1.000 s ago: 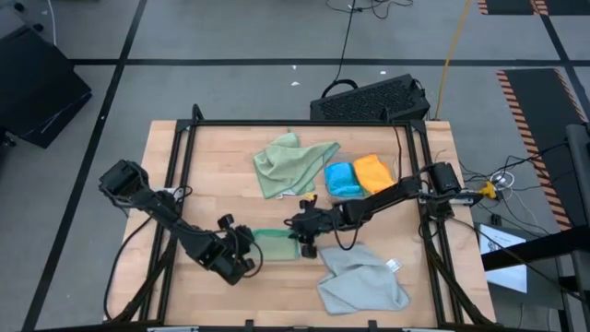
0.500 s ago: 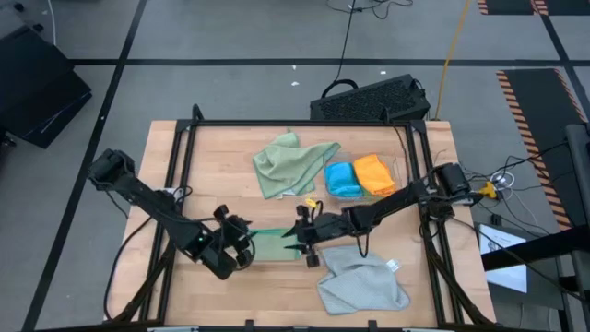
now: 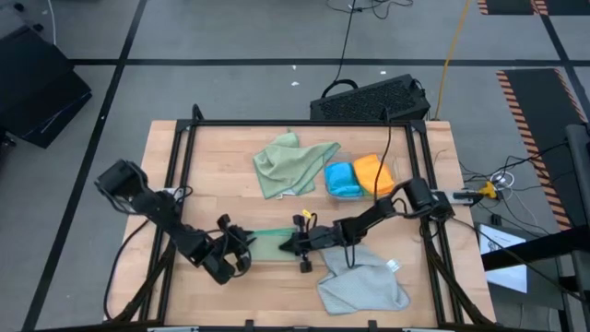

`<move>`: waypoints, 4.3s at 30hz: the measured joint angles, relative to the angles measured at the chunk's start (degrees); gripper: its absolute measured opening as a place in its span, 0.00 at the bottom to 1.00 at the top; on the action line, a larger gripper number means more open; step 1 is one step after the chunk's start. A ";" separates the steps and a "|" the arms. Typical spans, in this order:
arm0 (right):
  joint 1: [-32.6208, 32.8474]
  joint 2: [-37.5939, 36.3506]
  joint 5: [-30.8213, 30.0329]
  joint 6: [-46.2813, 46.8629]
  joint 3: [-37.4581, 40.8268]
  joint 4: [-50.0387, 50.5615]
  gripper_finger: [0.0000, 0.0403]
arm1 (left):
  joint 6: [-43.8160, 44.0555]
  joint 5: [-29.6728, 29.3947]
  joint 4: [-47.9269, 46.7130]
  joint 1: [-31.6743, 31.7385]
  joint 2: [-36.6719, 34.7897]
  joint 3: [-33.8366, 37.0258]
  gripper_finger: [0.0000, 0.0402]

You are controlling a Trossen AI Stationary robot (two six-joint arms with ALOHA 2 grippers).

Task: Fold microfiber towels
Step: Fold the left light green microfiber cloth, then put the folded light green microfiber cloth into the transparent bin

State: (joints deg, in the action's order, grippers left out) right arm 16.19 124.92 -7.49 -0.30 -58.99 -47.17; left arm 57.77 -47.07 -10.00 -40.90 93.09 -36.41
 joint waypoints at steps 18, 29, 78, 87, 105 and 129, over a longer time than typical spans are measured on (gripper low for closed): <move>0.09 -7.46 0.04 0.40 -0.16 3.83 0.05 | -19.51 2.42 1.99 -0.42 -6.25 -7.39 0.24; 2.41 -17.37 -6.70 0.25 -0.10 30.05 0.11 | -25.35 5.42 -10.75 -0.45 8.98 -23.44 0.59; 6.73 -11.56 -21.46 -7.71 1.19 11.86 0.64 | -30.15 34.65 -29.25 20.94 11.35 -34.99 0.05; 3.21 -10.73 -20.00 -6.70 -0.72 18.28 0.58 | -32.55 35.30 -26.16 21.72 9.81 -35.05 0.05; 2.12 -14.84 -14.99 -8.33 -0.74 28.79 0.07 | -29.66 30.33 -25.62 20.38 8.93 -35.13 0.14; -3.73 -55.85 -45.56 1.68 -0.65 96.64 0.05 | -34.16 4.88 -39.26 23.25 -1.75 -35.05 0.53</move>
State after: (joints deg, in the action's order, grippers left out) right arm 12.45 69.07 -53.04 1.39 -59.64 49.47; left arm 23.61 -42.19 -49.26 -17.64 91.34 -71.46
